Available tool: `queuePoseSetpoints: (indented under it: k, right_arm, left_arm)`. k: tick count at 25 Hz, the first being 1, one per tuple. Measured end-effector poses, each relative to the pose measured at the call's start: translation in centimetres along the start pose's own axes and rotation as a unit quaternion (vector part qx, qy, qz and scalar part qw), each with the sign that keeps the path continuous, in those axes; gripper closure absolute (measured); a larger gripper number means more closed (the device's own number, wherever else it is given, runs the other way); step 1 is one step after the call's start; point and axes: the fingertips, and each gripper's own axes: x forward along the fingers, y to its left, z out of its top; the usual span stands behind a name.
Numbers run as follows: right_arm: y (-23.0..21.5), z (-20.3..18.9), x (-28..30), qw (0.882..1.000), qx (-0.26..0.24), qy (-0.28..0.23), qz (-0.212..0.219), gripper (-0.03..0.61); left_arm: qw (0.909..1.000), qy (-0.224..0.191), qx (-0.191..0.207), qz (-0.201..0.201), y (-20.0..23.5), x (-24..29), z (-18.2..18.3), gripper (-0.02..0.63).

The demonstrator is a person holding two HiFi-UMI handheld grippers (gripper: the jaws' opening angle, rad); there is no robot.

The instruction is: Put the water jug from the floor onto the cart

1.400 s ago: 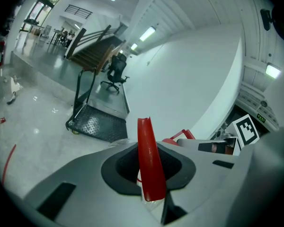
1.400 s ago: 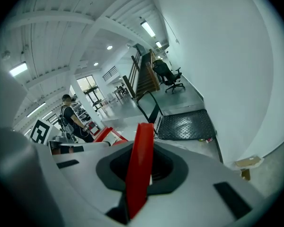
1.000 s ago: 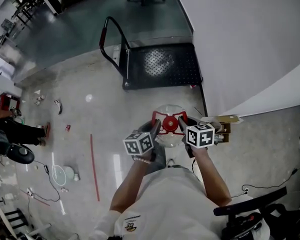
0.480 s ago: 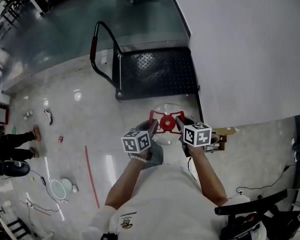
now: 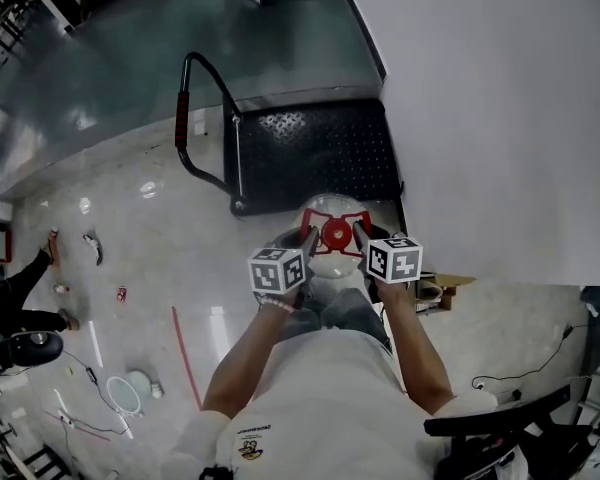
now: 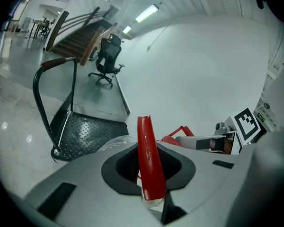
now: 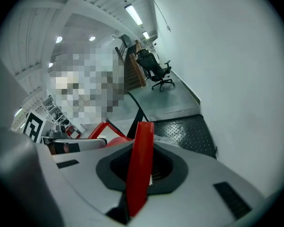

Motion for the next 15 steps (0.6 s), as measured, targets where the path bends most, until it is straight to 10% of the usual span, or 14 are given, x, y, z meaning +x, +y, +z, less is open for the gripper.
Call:
queuePoseSetpoints:
  k: [15]
  right_arm:
    - [-7.4,11.9,16.6,0.999,-0.019,0.04,0.023,0.532]
  left_arm:
    - [0.9981,0.018,-0.042,0.042,11.2,14.0,10.6,0.561]
